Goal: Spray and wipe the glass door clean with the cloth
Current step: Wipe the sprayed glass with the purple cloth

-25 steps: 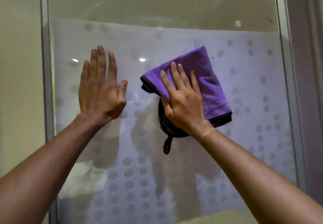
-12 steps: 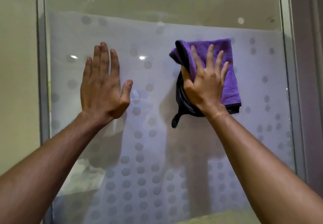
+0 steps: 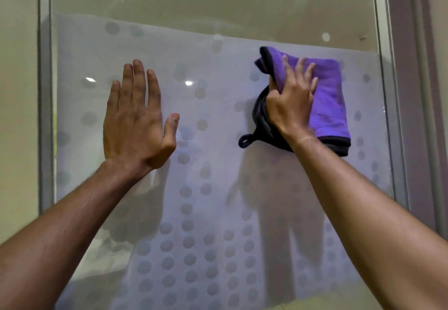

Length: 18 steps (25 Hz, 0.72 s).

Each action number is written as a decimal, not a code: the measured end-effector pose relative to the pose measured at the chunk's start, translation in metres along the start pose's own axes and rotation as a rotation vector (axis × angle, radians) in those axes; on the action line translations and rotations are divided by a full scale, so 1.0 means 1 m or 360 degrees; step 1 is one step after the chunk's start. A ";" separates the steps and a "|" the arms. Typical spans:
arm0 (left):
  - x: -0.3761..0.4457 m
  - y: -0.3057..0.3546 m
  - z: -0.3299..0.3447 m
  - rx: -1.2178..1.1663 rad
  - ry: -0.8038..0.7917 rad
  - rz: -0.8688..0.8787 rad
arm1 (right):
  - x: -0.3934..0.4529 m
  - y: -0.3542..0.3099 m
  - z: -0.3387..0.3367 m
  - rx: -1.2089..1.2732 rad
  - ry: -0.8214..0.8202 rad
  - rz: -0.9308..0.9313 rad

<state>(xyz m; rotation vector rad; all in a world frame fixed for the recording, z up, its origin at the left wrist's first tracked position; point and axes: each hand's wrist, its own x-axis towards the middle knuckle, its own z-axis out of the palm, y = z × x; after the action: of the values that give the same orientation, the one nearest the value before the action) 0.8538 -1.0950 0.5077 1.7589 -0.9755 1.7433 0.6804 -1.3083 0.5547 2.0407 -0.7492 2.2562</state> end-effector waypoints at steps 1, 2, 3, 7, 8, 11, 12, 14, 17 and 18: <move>0.000 0.000 0.001 0.0000 -0.0001 -0.0003 | -0.007 -0.005 0.001 0.0030 -0.0022 -0.0147; 0.000 0.000 0.001 0.0000 0.0000 -0.0003 | -0.019 -0.005 0.001 0.0061 -0.0052 -0.0316; 0.000 0.000 0.001 -0.0004 0.0001 0.0001 | -0.036 -0.001 -0.002 0.0084 -0.0085 -0.0486; -0.001 -0.001 0.000 -0.0028 -0.0004 -0.0006 | -0.094 0.055 -0.021 -0.0103 -0.0165 -0.0664; -0.001 0.000 -0.001 -0.0029 -0.0008 -0.0015 | -0.097 0.065 -0.024 -0.0140 -0.0112 -0.0480; -0.002 0.002 -0.001 0.0003 -0.0020 -0.0033 | -0.082 0.060 -0.021 -0.0091 0.0016 0.0010; -0.002 0.003 -0.001 0.0012 -0.0016 -0.0035 | -0.075 0.050 -0.017 -0.0058 0.0034 0.0059; -0.001 0.004 0.000 0.0011 -0.0006 -0.0035 | -0.071 0.029 -0.010 0.0024 0.0034 0.0040; 0.000 0.003 0.002 -0.0020 -0.0006 -0.0037 | -0.101 0.014 -0.005 0.0070 -0.0092 -0.0400; -0.001 0.002 0.002 -0.0035 -0.0005 -0.0038 | -0.118 0.016 -0.005 0.0046 -0.0159 -0.0587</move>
<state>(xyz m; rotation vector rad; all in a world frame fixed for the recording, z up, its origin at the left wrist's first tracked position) 0.8537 -1.0978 0.5066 1.7527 -0.9674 1.7091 0.6880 -1.2845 0.4384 2.1072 -0.3085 1.9849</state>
